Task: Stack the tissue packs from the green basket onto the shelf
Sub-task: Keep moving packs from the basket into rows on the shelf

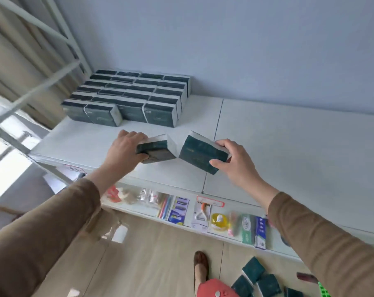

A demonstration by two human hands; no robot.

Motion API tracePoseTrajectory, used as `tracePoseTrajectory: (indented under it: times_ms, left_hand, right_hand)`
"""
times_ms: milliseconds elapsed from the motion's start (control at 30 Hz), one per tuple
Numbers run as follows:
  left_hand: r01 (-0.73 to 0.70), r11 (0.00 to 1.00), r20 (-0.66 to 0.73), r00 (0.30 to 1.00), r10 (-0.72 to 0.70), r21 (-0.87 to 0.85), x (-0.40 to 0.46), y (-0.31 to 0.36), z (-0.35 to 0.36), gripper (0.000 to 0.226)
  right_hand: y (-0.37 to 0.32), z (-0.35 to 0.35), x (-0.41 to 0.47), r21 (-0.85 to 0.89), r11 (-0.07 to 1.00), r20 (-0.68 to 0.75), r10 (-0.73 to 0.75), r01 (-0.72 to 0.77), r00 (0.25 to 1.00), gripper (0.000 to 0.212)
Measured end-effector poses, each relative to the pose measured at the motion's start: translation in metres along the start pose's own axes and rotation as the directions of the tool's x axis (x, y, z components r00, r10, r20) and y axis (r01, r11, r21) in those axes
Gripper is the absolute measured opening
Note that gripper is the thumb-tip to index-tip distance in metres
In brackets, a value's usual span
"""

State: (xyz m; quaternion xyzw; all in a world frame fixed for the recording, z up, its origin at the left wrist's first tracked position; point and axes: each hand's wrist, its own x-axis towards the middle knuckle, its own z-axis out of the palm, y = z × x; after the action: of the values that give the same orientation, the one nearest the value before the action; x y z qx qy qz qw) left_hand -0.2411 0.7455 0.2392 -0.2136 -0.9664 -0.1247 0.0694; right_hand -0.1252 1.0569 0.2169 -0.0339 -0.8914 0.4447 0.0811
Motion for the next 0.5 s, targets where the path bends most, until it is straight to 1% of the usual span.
tracePoseTrajectory:
  times_ms: [133,300,400,500]
  left_hand:
    - [-0.044,0.996,0.018,0.999,0.042,0.083,0.061,-0.042,0.001,0.048]
    - [-0.093,0.979,0.035,0.996,0.088,0.181,0.118,-0.095,0.001,0.052]
    - [-0.109,0.967,0.049,0.994,0.1,0.23,0.141,-0.125,0.003,0.05]
    - [-0.158,0.951,0.089,0.986,0.139,0.266,0.157,-0.148,0.007,0.048]
  right_hand:
    - [-0.008,0.028,0.067,-0.015,1.0,0.052,-0.001,0.002,0.999,0.039]
    - [-0.023,0.064,0.127,-0.044,0.999,0.072,0.004,-0.001,0.997,0.039]
    - [-0.03,0.088,0.151,-0.088,0.996,0.066,-0.001,0.007,0.998,0.04]
    - [-0.036,0.111,0.167,-0.166,0.986,0.041,0.025,-0.018,0.999,0.044]
